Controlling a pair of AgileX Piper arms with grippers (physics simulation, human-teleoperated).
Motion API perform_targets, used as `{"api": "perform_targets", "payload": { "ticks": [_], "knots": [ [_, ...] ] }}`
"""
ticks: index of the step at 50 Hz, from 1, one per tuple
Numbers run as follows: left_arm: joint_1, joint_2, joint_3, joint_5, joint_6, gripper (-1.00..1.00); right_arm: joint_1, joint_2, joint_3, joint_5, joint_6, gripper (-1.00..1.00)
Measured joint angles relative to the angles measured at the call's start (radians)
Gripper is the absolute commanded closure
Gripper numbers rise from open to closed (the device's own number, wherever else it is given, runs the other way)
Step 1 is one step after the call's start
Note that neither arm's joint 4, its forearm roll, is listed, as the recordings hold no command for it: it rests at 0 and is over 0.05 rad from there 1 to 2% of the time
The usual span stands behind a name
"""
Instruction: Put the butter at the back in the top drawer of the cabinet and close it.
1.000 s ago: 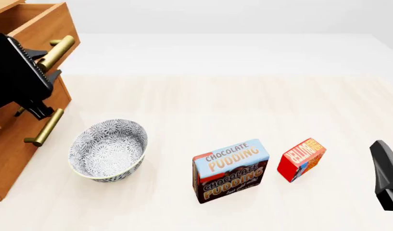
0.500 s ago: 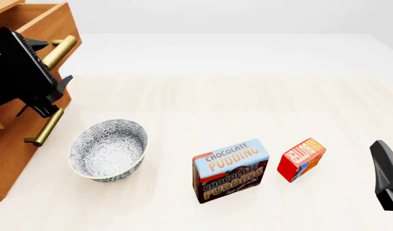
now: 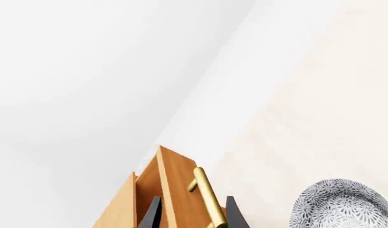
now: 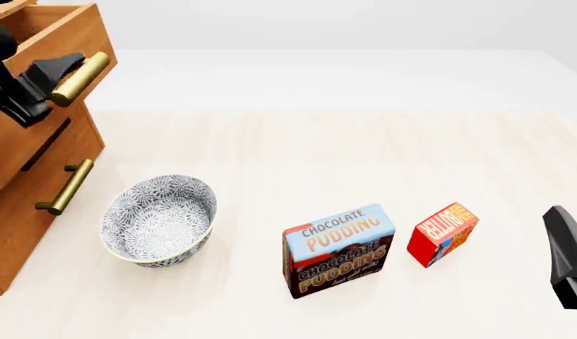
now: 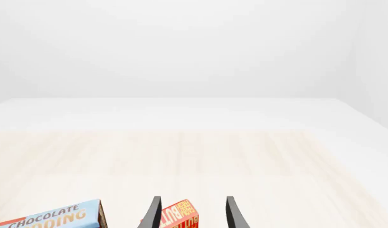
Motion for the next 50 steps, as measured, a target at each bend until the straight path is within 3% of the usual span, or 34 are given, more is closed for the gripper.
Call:
{"api": "perform_targets", "payload": {
  "ticks": [9, 33, 50],
  "knots": [
    [-0.025, -0.005, -0.157, 0.161, -0.111, -1.0, 0.0, 0.0, 0.0, 0.0, 0.0, -1.0],
    [-0.026, 0.161, -0.575, 0.508, -0.525, -1.0, 0.0, 0.0, 0.0, 0.0, 0.0, -1.0],
    [0.093, 0.233, -0.69, 0.613, -0.706, -1.0, 0.0, 0.0, 0.0, 0.0, 0.0, -1.0]
  ]
}}
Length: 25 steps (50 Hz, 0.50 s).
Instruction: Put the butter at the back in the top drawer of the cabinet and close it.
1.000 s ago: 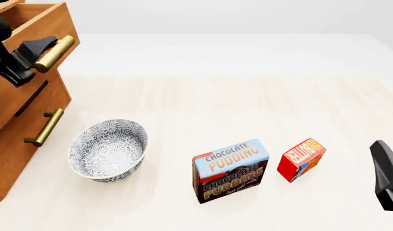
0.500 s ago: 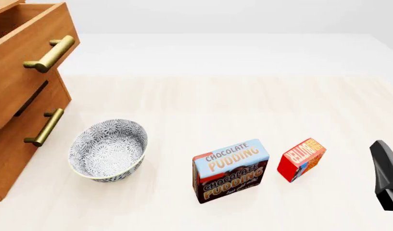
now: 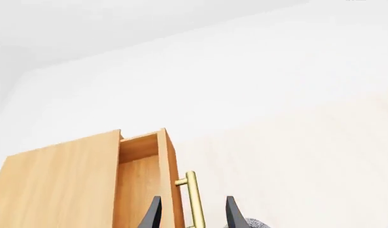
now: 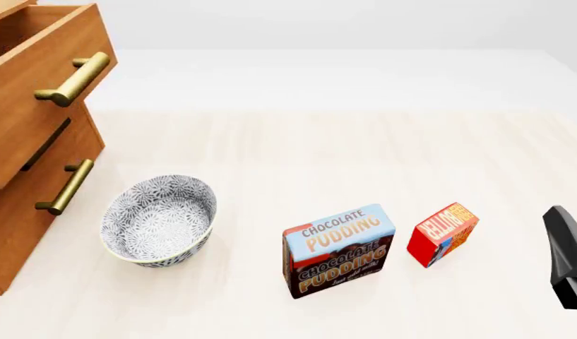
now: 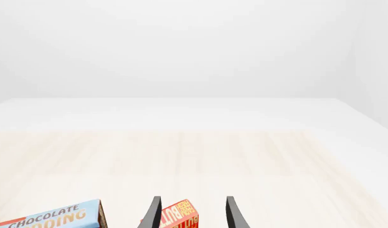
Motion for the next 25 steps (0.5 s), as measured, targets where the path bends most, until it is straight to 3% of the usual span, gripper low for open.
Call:
{"api": "perform_targets", "payload": {
  "ticks": [25],
  "knots": [
    [0.088, 0.05, 0.012, 0.012, -0.075, -1.0, 0.0, 0.0, 0.0, 0.0, 0.0, -1.0]
  ]
}}
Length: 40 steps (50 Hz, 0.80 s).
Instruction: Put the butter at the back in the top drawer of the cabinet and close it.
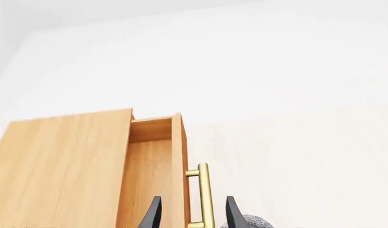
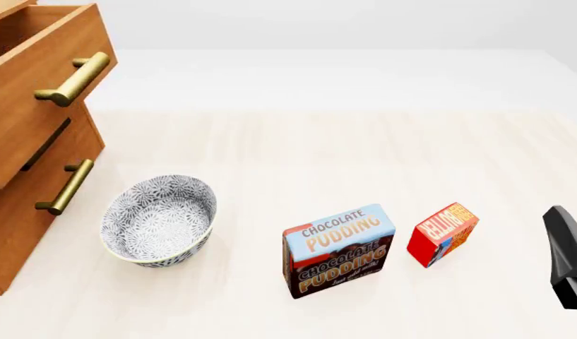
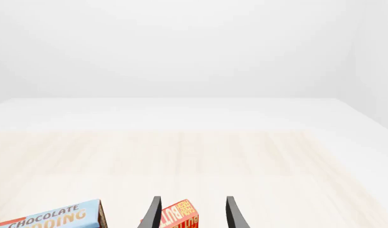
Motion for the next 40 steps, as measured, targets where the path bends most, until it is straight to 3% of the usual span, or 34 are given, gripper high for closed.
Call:
{"api": "perform_targets", "payload": {
  "ticks": [40],
  "knots": [
    [0.02, 0.082, 0.097, -0.087, -0.051, -1.0, 0.0, 0.0, 0.0, 0.0, 0.0, -1.0]
  ]
}}
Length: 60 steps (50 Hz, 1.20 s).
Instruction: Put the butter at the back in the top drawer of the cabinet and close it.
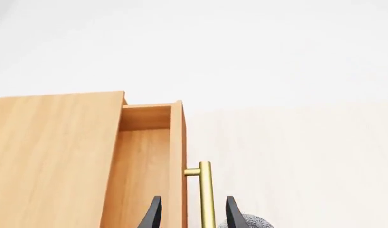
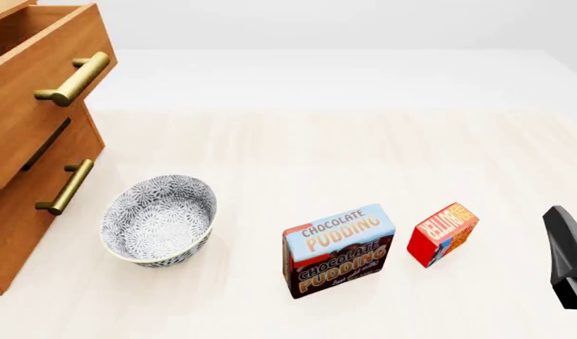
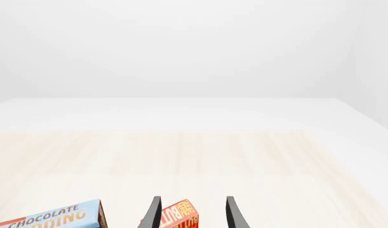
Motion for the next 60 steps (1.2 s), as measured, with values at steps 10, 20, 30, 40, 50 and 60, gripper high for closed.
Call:
{"api": "perform_targets", "payload": {
  "ticks": [10, 20, 30, 40, 50, 60],
  "knots": [
    [0.003, 0.022, 0.017, -0.024, -0.015, -1.0, 0.0, 0.0, 0.0, 0.0, 0.0, -1.0],
    [0.007, 0.041, 0.033, -0.046, -0.039, -1.0, 0.0, 0.0, 0.0, 0.0, 0.0, -1.0],
    [0.009, 0.056, 0.039, -0.058, -0.057, -1.0, 0.0, 0.0, 0.0, 0.0, 0.0, -1.0],
    [0.013, 0.068, 0.049, -0.069, -0.068, -1.0, 0.0, 0.0, 0.0, 0.0, 0.0, -1.0],
    [0.021, 0.074, 0.058, -0.077, -0.074, -1.0, 0.0, 0.0, 0.0, 0.0, 0.0, -1.0],
    [0.028, 0.079, 0.072, -0.089, -0.077, -1.0, 0.0, 0.0, 0.0, 0.0, 0.0, -1.0]
  ]
}}
